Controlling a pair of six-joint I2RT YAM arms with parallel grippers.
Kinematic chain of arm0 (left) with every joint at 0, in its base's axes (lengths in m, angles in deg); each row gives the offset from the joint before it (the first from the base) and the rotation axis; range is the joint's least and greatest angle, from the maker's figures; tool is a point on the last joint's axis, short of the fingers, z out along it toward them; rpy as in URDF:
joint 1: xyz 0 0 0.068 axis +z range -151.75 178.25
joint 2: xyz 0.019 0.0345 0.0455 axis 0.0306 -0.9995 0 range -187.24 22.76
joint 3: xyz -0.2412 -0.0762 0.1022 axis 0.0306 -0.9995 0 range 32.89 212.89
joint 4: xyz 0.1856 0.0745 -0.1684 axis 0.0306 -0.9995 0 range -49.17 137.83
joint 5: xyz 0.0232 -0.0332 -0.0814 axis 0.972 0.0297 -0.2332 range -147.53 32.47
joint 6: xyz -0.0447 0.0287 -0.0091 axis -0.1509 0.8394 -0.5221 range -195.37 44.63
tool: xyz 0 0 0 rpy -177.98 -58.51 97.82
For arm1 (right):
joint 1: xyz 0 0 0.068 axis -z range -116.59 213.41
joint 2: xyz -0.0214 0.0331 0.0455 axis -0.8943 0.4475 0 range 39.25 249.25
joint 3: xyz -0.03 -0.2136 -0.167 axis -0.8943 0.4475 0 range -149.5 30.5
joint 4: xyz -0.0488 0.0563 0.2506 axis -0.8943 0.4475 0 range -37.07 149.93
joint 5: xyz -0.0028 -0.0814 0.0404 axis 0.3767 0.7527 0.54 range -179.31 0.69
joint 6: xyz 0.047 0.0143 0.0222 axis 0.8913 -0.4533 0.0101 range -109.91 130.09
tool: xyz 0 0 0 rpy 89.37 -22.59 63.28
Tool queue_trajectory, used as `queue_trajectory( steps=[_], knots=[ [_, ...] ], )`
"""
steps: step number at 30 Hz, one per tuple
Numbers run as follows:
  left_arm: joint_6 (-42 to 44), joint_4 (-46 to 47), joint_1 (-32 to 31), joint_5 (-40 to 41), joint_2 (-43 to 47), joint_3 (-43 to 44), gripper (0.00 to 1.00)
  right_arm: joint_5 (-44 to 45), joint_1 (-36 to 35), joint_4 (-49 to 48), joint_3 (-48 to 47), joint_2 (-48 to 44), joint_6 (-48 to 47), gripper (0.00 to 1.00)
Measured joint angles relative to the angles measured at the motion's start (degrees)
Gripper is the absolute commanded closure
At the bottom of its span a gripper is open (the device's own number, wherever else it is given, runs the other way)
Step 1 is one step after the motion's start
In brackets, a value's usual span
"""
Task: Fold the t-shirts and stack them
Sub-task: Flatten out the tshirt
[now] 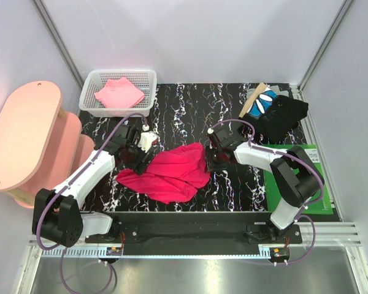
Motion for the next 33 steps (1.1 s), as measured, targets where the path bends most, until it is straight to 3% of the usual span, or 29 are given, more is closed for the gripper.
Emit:
queue_trajectory(
  steps=[2, 5, 13, 21, 33],
  knots=[
    [0.0, 0.4, 0.0, 0.2, 0.0, -0.3, 0.23, 0.0, 0.0, -0.1, 0.0, 0.3, 0.2, 0.94],
    [-0.1, 1.0, 0.0, 0.3, 0.0, -0.8, 0.20, 0.0, 0.0, -0.2, 0.0, 0.2, 0.5, 1.00],
    [-0.7, 1.3, -1.3, -0.1, 0.0, -0.9, 0.22, 2.9, 0.0, 3.9, -1.8, -6.1, -0.3, 1.00],
    [-0.9, 1.5, -5.8, 0.1, -2.3, -0.9, 0.23, 9.4, 0.1, 8.2, -17.0, -11.0, -3.3, 1.00],
    [-1.5, 1.6, -9.6, 1.1, -4.6, 2.8, 0.24, 18.8, 4.5, 15.1, -31.6, -15.4, -8.4, 1.00]
  ],
)
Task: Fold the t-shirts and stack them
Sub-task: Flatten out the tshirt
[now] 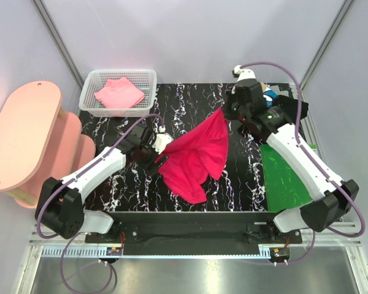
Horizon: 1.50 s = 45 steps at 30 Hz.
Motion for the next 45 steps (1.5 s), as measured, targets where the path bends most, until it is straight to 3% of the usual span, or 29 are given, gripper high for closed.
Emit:
queue_trajectory(
  steps=[14, 20, 23, 28, 32, 39, 45],
  knots=[
    [-0.5, 1.4, -12.4, 3.2, -9.6, 11.4, 0.24, 0.2, 0.5, 1.7, -0.4, -2.0, 0.6, 1.00],
    [-2.4, 2.3, -17.6, 3.7, -9.8, 15.2, 0.25, -3.3, -0.1, 2.2, -1.8, -2.7, 0.1, 1.00],
    [-5.2, 3.2, -13.0, 3.2, -7.5, 15.5, 0.27, -4.1, -3.6, 3.1, -6.7, -3.2, -1.5, 1.00],
    [-9.6, 5.2, 4.6, 3.3, -0.3, 15.4, 0.28, -7.3, -14.3, 3.0, -17.2, -3.4, -3.7, 1.00],
    [-10.1, 6.4, 13.5, 3.4, 8.0, 12.3, 0.28, -7.9, -22.3, 3.4, -23.3, -2.1, -5.4, 1.00],
    [-9.9, 3.9, 14.5, 1.3, 18.1, 4.9, 0.29, -5.0, -27.6, 7.5, -32.4, 4.5, -8.3, 1.00],
    [-10.5, 2.8, 14.5, -1.3, 19.1, 4.8, 0.36, -0.1, -29.2, 13.7, -52.9, 13.0, -11.5, 1.00]
  ],
)
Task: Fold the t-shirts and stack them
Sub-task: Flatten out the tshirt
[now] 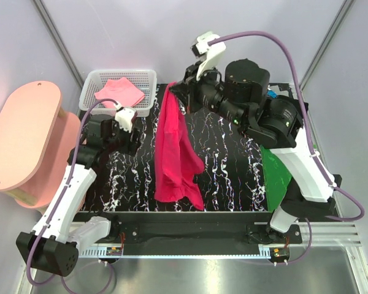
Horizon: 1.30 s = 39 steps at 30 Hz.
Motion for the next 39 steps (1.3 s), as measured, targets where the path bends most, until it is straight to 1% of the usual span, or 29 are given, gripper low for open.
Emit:
queue_trajectory(
  steps=[2, 5, 6, 9, 12, 15, 16, 18, 20, 22, 23, 24, 26, 29, 32, 39],
  knots=[
    [-0.2, -0.7, 0.0, -1.2, 0.6, 0.0, 0.38, 3.8, -0.5, 0.2, -4.0, 1.4, -1.9, 1.00],
    [-0.1, -1.9, 0.0, -3.5, 2.6, 0.0, 0.39, 11.6, 0.0, 0.5, -5.5, 2.3, -5.4, 1.00],
    [0.0, -2.3, 0.0, -4.0, 3.3, 0.1, 0.40, 13.0, 0.5, 0.7, -5.5, 2.6, -6.0, 1.00],
    [0.1, -5.0, -0.1, -6.7, 4.4, 2.3, 0.42, 13.8, 5.5, 1.1, -3.3, 3.5, -5.9, 1.00],
    [-0.1, -7.6, -1.0, -10.3, 4.3, 6.6, 0.45, 13.2, 14.2, 0.9, 1.2, 4.7, -3.9, 1.00],
    [-0.5, -8.7, -6.1, -14.2, 4.3, 11.2, 0.44, 13.9, 19.9, 1.2, 3.5, 8.0, -3.4, 1.00],
    [-0.6, -8.7, -8.1, -16.1, 4.2, 11.9, 0.44, 13.9, 20.6, 1.2, 3.5, 9.3, -3.2, 1.00],
    [-0.5, -8.9, -11.6, -18.6, 3.0, 12.2, 0.40, 13.8, 21.0, 1.2, 3.5, 11.7, -3.1, 1.00],
    [0.2, -9.0, -16.0, -17.9, 0.7, 11.9, 0.36, 13.4, 21.0, 1.4, 3.0, 13.6, -3.1, 1.00],
    [1.3, -9.1, -20.4, -16.6, -2.6, 10.8, 0.34, 12.8, 21.1, 1.4, 2.3, 15.1, -2.9, 1.00],
    [1.9, -9.4, -23.3, -15.4, -5.2, 9.8, 0.33, 12.4, 21.4, 1.3, 1.9, 15.7, -2.7, 1.00],
    [2.3, -9.6, -24.8, -14.4, -7.4, 9.3, 0.29, 12.4, 21.6, 1.3, 1.7, 16.0, -2.6, 1.00],
    [3.1, -9.9, -27.9, -12.2, -12.9, 8.0, 0.26, 12.3, 22.3, 1.3, 1.7, 16.3, -2.2, 1.00],
    [4.4, -10.0, -29.8, -8.6, -19.0, 5.9, 0.23, 11.7, 23.3, 1.2, 1.7, 16.3, -1.6, 1.00],
    [5.7, -9.3, -30.5, -5.0, -23.2, 5.0, 0.17, 10.9, 23.9, 0.9, 1.9, 16.3, -1.0, 1.00],
    [6.1, -3.5, -30.5, 1.6, -31.4, 5.5, 0.16, 8.9, 23.8, -0.2, 5.6, 16.2, -0.2, 1.00]
  ],
)
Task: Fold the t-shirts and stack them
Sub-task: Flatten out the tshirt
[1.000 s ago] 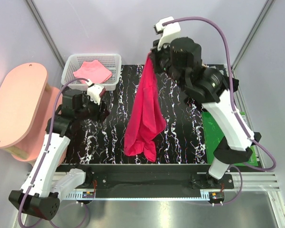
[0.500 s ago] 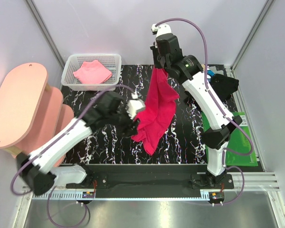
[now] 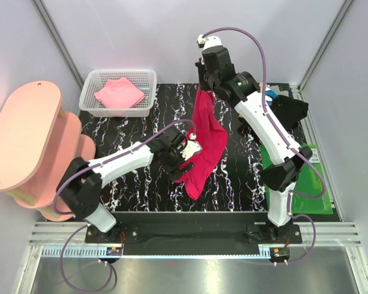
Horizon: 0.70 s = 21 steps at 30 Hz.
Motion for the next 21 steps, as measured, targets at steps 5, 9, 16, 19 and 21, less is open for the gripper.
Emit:
queue_trajectory(
  steps=[5, 9, 16, 19, 21],
  knots=[
    [-0.7, 2.0, 0.0, 1.8, -5.7, 2.6, 0.19, -0.8, 0.0, -1.0, 4.3, -0.4, 0.2, 1.00],
    [-1.4, 3.0, 0.0, 2.2, -8.7, 5.6, 0.25, -1.0, 0.1, -2.4, 8.2, -1.8, 0.3, 1.00],
    [-2.5, 3.5, 0.0, 2.0, -9.8, 8.2, 0.36, -1.9, 0.3, -4.5, 11.5, -4.3, 0.4, 1.00],
    [-2.6, 3.2, 0.0, 1.4, -9.8, 8.2, 0.37, -2.1, 0.6, -5.0, 11.8, -4.9, 0.4, 1.00],
    [-2.9, 3.1, 0.0, 0.9, -9.8, 8.2, 0.38, -2.3, 0.8, -5.4, 12.0, -5.3, 0.5, 1.00]
  ],
)
